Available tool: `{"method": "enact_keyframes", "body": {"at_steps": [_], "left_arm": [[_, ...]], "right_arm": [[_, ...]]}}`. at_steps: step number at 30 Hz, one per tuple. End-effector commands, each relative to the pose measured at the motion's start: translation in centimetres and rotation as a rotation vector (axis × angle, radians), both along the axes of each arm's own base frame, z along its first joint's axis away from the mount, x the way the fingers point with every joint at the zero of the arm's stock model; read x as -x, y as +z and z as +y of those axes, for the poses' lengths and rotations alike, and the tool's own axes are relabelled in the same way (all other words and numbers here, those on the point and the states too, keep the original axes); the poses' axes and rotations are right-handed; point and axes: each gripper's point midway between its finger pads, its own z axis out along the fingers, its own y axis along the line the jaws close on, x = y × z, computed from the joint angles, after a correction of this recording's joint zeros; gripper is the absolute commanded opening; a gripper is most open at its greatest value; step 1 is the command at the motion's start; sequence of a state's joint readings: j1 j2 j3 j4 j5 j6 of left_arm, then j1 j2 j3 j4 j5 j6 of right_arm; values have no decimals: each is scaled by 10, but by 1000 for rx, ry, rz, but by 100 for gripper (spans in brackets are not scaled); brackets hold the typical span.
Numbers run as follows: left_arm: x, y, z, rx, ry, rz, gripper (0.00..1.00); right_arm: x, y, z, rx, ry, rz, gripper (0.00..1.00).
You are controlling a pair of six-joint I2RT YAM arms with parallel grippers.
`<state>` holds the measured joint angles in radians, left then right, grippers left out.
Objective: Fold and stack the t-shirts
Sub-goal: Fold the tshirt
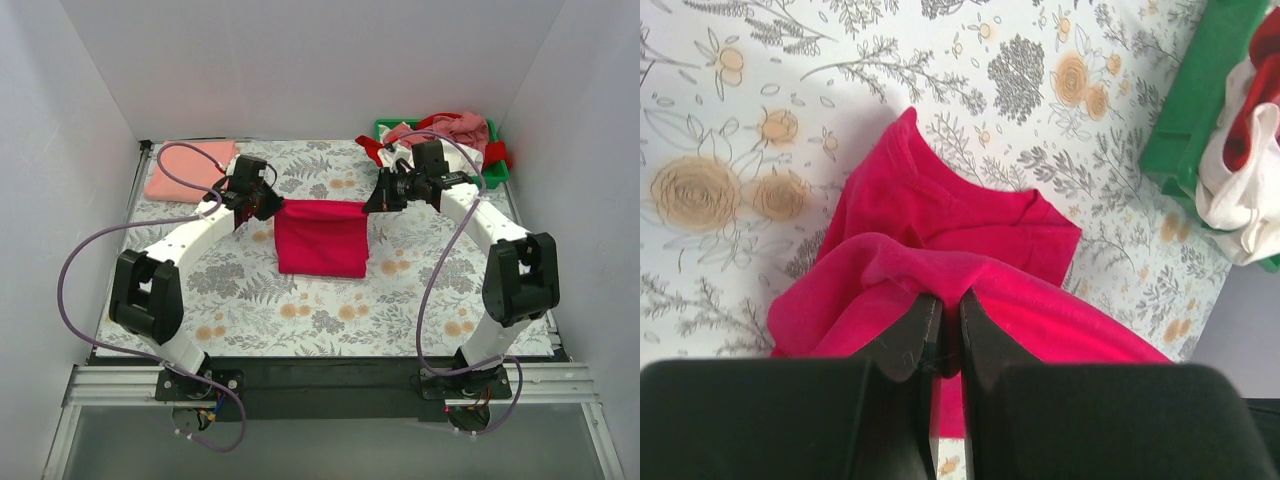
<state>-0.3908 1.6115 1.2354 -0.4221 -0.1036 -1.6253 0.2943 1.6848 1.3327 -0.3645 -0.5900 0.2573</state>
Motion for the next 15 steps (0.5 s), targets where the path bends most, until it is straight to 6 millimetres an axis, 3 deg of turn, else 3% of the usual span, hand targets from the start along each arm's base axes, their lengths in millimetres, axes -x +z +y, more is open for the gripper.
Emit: {"method": "enact_keyframes", "body": {"at_steps": [1,9,11,13,14,15], "left_arm": [[-27,7,13,-18,14,-36,0],[-64,-24,19,-31,12,2,0],[-74,-32,19,-53,-10,3,10],[-80,-37,19,-68,-24,4,27],[-85,-39,18,-77,-41,4,45],[-88,-39,19,-71,-48,4,57]], "right_arm": [[-28,7,1,-43,16,-38,1],[-70,-21,-1,-25,-16,-26,1],[-86,-27,-5,3,-49,-39,1],[-95,-33,-6,20,-56,-48,23],[-103,-27,-7,24,-56,-79,33],[-106,-27,-7,25,-53,-86,51]]}}
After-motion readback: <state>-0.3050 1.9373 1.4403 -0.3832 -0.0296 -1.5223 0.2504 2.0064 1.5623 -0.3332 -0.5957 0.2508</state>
